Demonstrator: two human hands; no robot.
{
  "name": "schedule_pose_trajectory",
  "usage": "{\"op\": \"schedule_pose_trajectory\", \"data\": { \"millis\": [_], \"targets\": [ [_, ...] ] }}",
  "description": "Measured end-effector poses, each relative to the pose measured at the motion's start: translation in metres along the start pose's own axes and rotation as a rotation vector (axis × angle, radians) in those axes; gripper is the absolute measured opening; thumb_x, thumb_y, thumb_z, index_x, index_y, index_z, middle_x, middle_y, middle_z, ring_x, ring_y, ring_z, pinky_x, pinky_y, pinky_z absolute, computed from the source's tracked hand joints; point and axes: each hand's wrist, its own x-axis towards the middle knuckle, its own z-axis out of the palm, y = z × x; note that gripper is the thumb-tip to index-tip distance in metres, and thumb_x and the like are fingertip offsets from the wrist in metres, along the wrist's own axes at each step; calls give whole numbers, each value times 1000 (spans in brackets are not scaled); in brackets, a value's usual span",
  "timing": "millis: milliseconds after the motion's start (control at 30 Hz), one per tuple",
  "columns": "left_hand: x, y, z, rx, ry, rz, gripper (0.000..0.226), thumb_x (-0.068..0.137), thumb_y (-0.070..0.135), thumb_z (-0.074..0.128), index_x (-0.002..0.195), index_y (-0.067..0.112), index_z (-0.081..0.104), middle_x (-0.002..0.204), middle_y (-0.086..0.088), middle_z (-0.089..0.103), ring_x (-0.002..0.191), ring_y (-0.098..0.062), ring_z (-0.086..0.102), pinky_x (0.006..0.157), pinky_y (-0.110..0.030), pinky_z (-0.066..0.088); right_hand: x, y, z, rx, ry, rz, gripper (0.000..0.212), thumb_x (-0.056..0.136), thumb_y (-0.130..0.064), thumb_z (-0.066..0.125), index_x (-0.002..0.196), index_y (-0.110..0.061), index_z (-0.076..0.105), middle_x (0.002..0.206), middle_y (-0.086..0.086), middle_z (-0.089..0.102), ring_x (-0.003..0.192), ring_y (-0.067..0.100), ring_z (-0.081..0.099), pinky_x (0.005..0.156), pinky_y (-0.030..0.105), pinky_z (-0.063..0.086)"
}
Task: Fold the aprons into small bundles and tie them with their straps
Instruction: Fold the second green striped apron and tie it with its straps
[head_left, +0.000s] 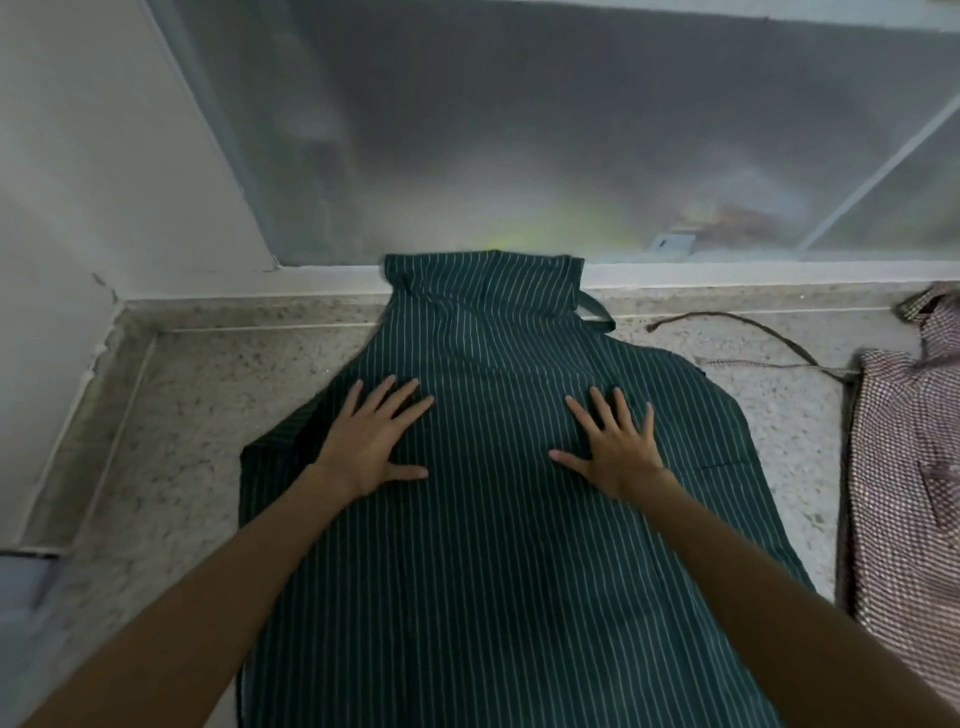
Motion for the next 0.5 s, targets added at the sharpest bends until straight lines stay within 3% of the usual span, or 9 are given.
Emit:
{"op": "schedule_pose_trajectory", "data": {
  "millis": [67, 167, 233, 333, 400, 500],
  "targets": [
    [-19, -1, 3, -123, 246, -75, 72, 87, 51, 54, 147, 26, 24, 156, 0, 15, 143, -23, 15, 116, -46, 9, -7, -9, -8, 1, 84, -10, 85, 89, -67, 31, 149, -28, -15, 158, 4, -14, 145, 29, -14, 113, 56, -5],
    [-92, -11, 22, -336, 456, -422, 58, 83, 15, 68, 137, 13, 46, 143, -12, 42, 125, -35, 43, 102, -51, 38, -59, -46, 1, 133, 288, -249, 70, 96, -47, 42, 151, -28, 3, 159, 1, 6, 146, 25, 0, 116, 48, -2],
    [-139, -25, 35, -482, 426, -607, 52, 83, 8, 66, 132, 7, 50, 135, -18, 48, 117, -38, 49, 96, -48, 43, -87, -79, 14, 223, 317, -412, 61, 96, -43, 46, 149, -27, 20, 155, 3, 23, 144, 25, 18, 116, 46, 9],
    [-192, -31, 43, -678, 196, -735, 49, 87, 14, 63, 133, 6, 48, 134, -18, 50, 117, -33, 51, 99, -38, 40, -111, -135, 25, 243, 331, -541, 51, 92, -34, 55, 140, -21, 41, 137, 9, 47, 127, 29, 44, 102, 44, 38],
    [-209, -29, 47, -748, 105, -737, 49, 89, 15, 61, 135, 7, 47, 136, -14, 48, 120, -29, 49, 100, -32, 36, -120, -169, 25, 255, 292, -566, 46, 92, -29, 55, 136, -16, 46, 128, 9, 49, 118, 28, 48, 94, 41, 41],
    [-216, -36, 42, -738, 135, -750, 45, 92, 16, 57, 135, 7, 47, 137, -12, 48, 120, -27, 49, 97, -28, 37, -130, -209, 24, 168, 103, -535, 52, 90, -21, 59, 137, -12, 40, 131, 9, 40, 120, 26, 41, 92, 40, 42]
  ]
}}
